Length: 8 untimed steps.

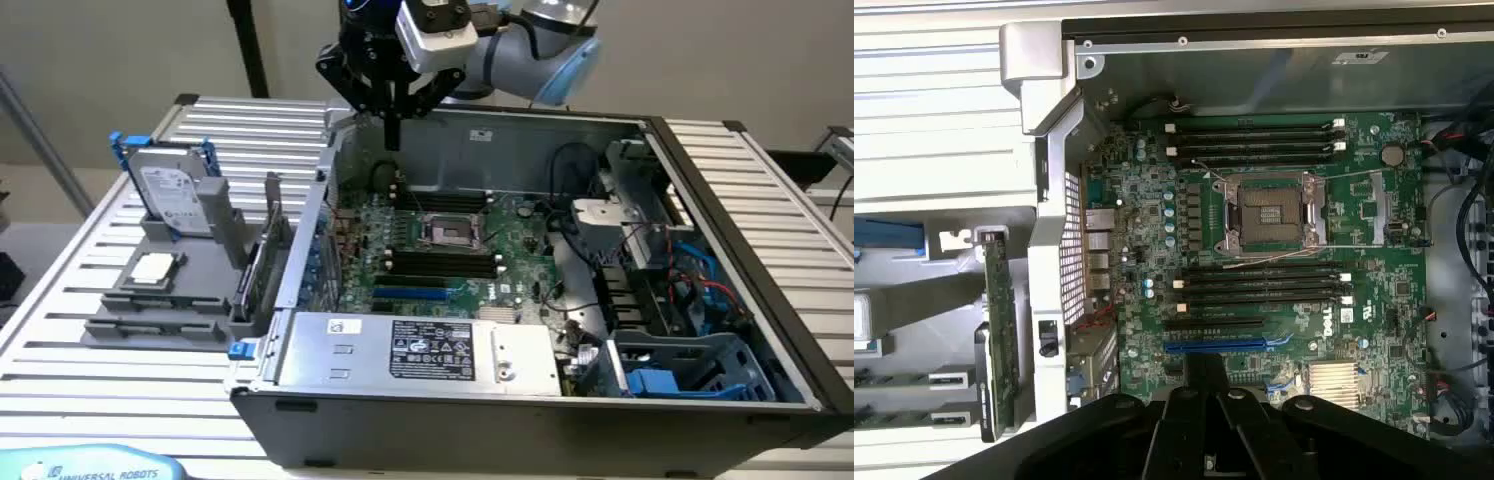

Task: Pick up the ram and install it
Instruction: 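Reach for the ram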

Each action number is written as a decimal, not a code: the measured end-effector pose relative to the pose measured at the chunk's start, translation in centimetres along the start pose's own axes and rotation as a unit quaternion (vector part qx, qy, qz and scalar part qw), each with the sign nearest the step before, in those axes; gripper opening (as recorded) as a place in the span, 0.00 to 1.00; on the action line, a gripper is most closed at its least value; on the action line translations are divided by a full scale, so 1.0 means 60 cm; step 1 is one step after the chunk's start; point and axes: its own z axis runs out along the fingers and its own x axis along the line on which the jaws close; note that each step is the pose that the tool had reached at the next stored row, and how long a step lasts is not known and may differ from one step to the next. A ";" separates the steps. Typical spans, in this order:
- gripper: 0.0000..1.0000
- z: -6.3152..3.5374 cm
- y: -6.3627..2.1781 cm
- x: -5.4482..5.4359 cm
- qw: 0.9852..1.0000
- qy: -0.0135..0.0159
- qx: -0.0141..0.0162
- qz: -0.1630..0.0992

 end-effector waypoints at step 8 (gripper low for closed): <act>0.11 0.000 0.000 0.000 1.000 0.000 0.000 0.000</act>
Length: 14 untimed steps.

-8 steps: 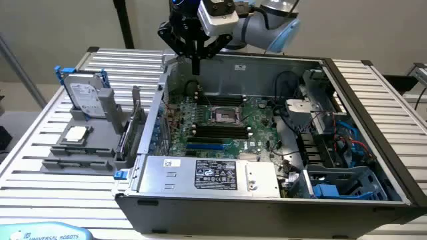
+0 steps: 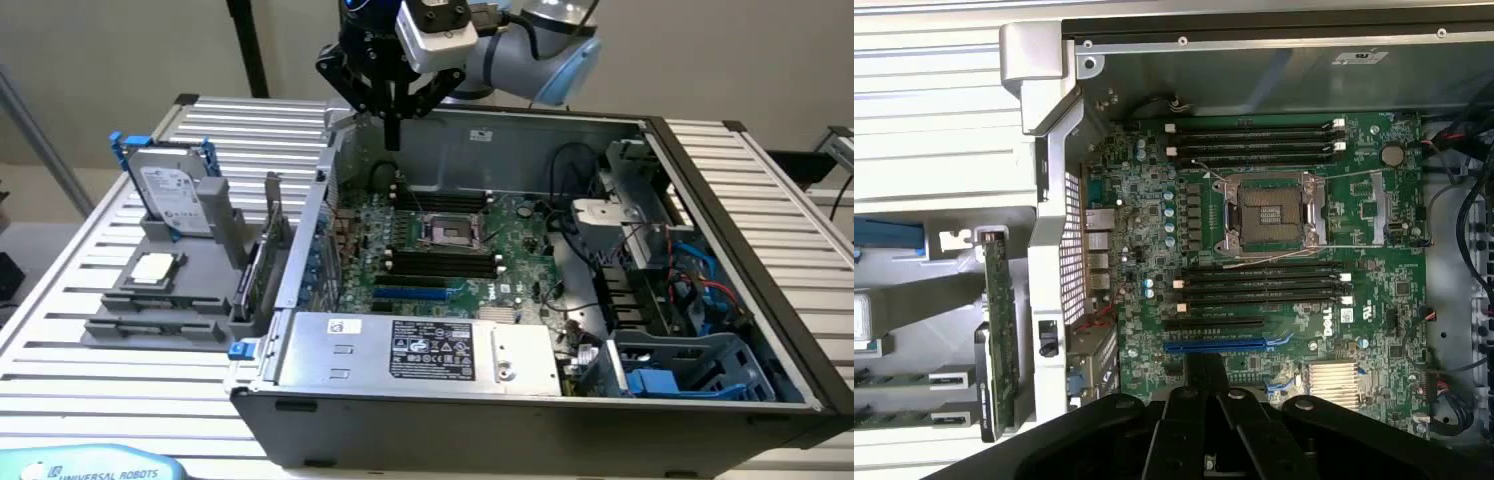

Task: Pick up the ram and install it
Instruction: 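Reach for the ram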

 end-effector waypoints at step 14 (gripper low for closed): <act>0.11 -0.001 -0.011 0.045 1.000 0.000 0.000 0.000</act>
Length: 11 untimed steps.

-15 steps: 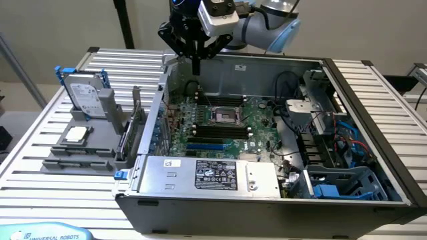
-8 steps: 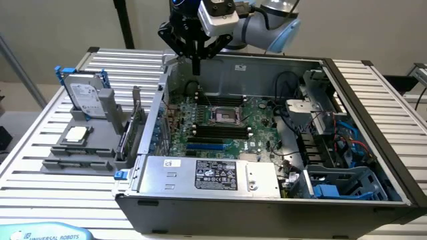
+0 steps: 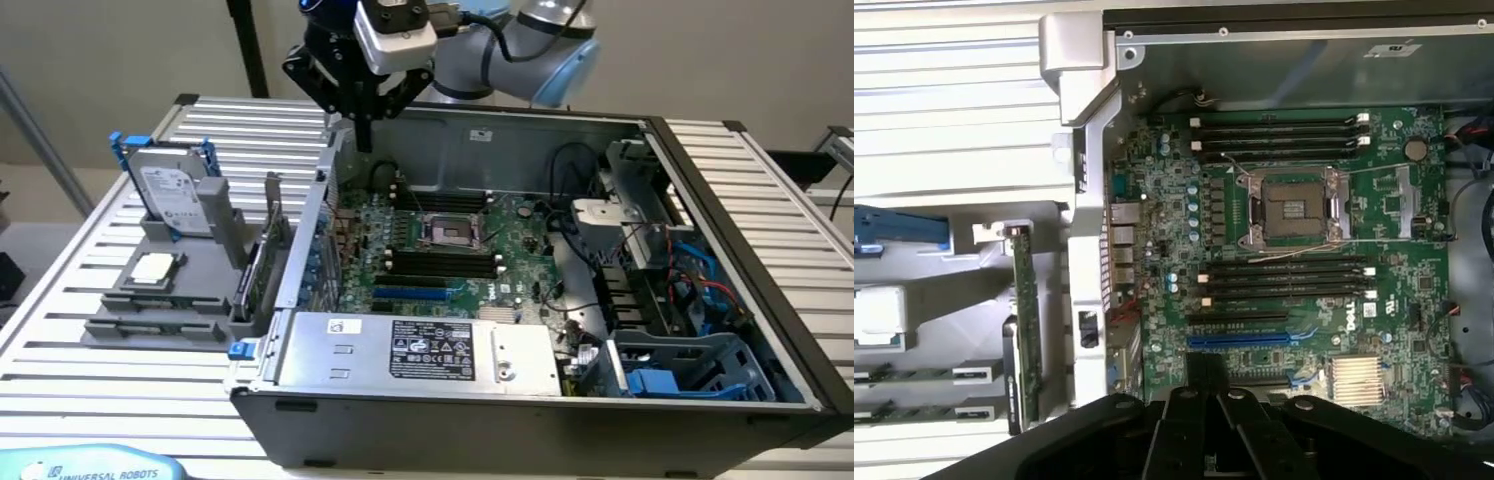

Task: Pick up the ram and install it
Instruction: 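Reach for the ram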

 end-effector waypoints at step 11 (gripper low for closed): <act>0.11 -0.002 -0.023 0.082 1.000 0.000 0.000 0.000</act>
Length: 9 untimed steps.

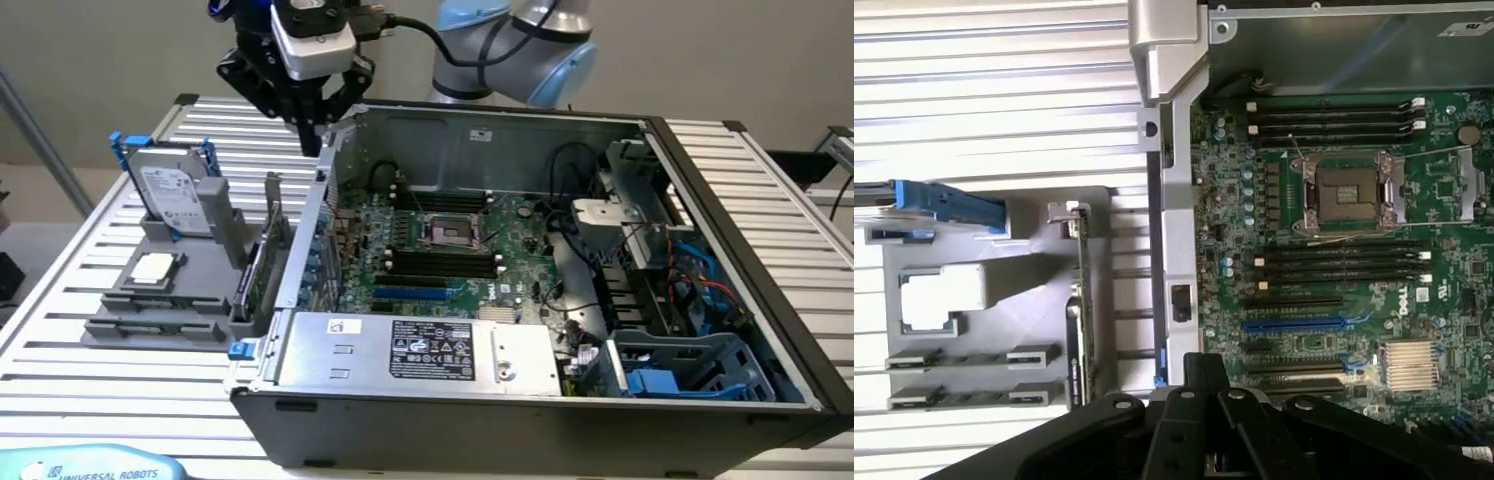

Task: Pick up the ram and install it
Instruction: 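Reach for the ram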

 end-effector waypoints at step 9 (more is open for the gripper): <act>0.11 0.001 -0.017 0.067 1.000 0.000 0.000 0.000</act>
